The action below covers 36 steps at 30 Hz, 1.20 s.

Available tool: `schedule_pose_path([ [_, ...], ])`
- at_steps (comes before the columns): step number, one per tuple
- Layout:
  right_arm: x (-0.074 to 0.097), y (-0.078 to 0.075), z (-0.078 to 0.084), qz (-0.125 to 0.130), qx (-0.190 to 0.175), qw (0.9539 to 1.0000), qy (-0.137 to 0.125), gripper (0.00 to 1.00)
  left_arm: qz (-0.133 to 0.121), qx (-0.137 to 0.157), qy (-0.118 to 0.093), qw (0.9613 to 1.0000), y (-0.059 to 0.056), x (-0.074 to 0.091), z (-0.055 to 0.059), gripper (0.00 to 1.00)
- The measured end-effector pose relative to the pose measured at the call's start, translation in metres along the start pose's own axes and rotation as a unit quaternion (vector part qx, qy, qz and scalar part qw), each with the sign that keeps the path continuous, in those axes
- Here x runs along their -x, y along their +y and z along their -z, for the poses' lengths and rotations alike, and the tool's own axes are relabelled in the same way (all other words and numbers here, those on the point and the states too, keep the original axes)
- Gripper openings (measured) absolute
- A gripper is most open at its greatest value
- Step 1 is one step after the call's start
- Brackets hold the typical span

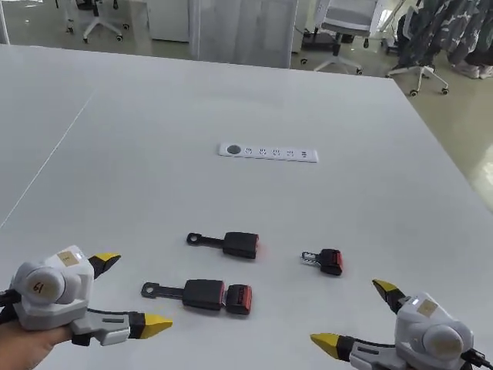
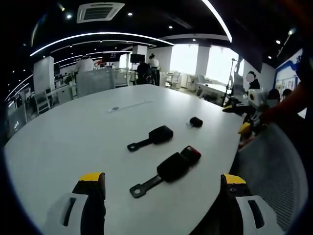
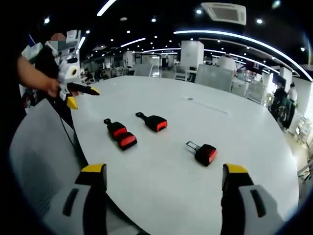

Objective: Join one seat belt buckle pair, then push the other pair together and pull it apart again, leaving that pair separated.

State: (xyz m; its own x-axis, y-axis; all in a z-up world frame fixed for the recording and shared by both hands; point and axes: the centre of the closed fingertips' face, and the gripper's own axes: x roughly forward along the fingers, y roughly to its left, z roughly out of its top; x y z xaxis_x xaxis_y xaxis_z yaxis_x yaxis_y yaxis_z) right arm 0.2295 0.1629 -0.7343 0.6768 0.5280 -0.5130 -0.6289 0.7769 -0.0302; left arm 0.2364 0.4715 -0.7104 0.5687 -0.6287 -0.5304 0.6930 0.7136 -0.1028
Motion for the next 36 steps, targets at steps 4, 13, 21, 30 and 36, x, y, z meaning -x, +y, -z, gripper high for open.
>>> schedule_pose_path([
  [4, 0.0012, -0.0012, 0.0024, 0.004, -0.003, 1.0, 0.004, 1.0, 0.001, 0.001, 0.002, 1.0, -0.0006, 0.0021, 0.003, 1.0],
  [13, -0.0008, -0.0033, 0.0014, 0.008, -0.005, 1.0, 0.002, 1.0, -0.002, 0.006, -0.006, 1.0, 0.0036, 0.0023, 0.0008, 1.0],
  [21, -0.0026, -0.005, 0.0009, 0.01, -0.007, 0.9999, 0.004, 1.0, -0.002, 0.009, -0.008, 0.9999, 0.0037, 0.0017, 0.0, 1.0],
  [30, -0.0027, -0.0063, 0.0016, 0.01, -0.013, 0.9999, 0.003, 1.0, -0.001, 0.009, -0.008, 0.9999, 0.0009, 0.0022, 0.0016, 1.0],
  [36, -0.0034, -0.0056, 0.0007, 0.01, -0.014, 0.9998, 0.002, 1.0, -0.004, 0.009, -0.009, 0.9999, 0.0016, 0.0037, 0.0003, 1.0],
])
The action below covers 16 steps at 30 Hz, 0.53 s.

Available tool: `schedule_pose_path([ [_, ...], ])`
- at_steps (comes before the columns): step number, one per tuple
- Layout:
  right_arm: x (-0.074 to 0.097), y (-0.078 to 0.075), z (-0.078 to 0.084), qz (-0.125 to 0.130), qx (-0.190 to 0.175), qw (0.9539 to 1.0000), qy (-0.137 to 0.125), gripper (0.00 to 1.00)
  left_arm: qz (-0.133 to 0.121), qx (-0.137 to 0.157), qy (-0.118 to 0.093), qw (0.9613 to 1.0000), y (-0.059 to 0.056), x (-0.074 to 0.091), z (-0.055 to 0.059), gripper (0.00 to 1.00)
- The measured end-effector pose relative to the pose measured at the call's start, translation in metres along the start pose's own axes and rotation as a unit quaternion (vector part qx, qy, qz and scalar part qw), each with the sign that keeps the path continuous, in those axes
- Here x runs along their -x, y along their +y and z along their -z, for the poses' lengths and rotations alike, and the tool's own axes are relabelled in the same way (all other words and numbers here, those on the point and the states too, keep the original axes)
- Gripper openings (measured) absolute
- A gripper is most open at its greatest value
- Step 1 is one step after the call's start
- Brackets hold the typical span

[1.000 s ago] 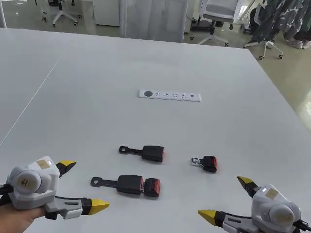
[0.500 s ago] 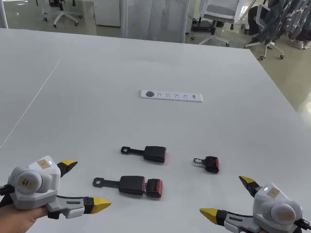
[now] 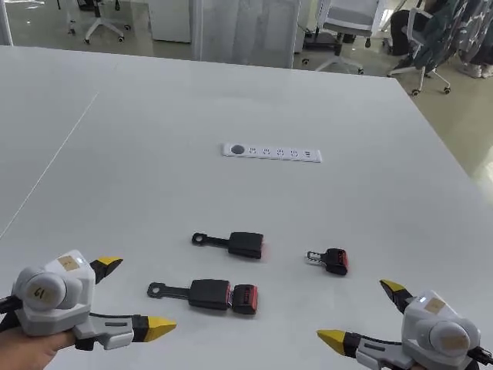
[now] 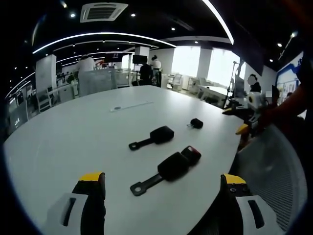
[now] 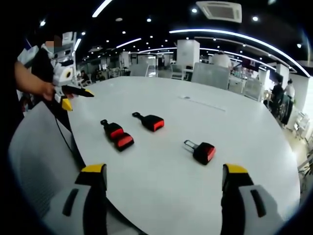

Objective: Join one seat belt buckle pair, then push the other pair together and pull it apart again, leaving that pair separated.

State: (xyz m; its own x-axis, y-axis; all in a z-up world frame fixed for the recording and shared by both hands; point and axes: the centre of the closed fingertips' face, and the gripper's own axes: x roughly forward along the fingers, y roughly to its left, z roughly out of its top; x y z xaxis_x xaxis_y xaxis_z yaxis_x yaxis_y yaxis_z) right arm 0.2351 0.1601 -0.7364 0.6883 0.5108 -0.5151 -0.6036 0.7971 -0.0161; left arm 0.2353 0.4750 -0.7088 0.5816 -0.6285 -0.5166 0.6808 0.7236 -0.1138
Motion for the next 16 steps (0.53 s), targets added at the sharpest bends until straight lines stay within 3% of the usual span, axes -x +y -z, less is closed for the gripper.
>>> schedule_pose_path([
  [16, 0.0002, 0.0008, -0.0003, -0.003, -0.003, 1.0, 0.002, 0.99, 0.006, -0.004, 0.005, 1.0, -0.0041, -0.0002, 0.0018, 1.0],
])
